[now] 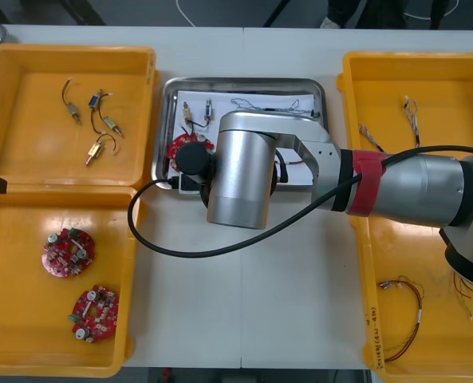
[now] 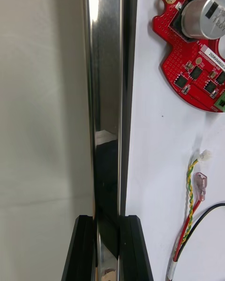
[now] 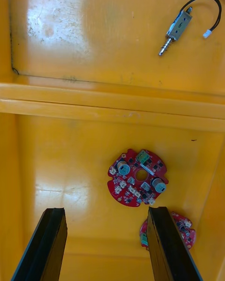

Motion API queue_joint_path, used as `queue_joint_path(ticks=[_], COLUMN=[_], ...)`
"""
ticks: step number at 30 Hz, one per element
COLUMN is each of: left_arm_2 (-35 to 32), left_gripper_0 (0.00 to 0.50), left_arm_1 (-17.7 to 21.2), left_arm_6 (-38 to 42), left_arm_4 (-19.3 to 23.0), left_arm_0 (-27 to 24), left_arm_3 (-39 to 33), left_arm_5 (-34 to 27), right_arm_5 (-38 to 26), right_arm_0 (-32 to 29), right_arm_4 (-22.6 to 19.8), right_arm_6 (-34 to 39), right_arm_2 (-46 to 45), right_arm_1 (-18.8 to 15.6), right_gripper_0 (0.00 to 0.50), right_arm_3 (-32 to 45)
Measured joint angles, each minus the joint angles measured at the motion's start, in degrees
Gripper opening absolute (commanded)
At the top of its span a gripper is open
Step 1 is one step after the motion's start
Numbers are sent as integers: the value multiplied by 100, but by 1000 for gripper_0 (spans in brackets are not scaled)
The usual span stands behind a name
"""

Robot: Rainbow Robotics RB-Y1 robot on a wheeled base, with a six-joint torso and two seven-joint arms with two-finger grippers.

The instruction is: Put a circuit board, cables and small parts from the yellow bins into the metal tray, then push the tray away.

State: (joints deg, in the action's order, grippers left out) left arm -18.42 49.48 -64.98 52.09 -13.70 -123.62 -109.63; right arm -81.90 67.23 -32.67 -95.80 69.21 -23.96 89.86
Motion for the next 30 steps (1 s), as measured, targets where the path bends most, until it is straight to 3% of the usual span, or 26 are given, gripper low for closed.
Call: queue_joint_path(ticks=[30], left_arm_2=[0], left_gripper_0=[500], left_arm_1=[0], left_arm_6=[0], left_arm_4=[0], left_arm_0=[0], left_arm_3=[1], left_arm_5=[0], right_arm_5=[1807], right_arm_0=[387], right_arm_4=[-159], right_arm_6=[-519], right_arm_2=[-1], right_arm_1=[-10], right_gripper_0=[0], right_arm_3=[-1388])
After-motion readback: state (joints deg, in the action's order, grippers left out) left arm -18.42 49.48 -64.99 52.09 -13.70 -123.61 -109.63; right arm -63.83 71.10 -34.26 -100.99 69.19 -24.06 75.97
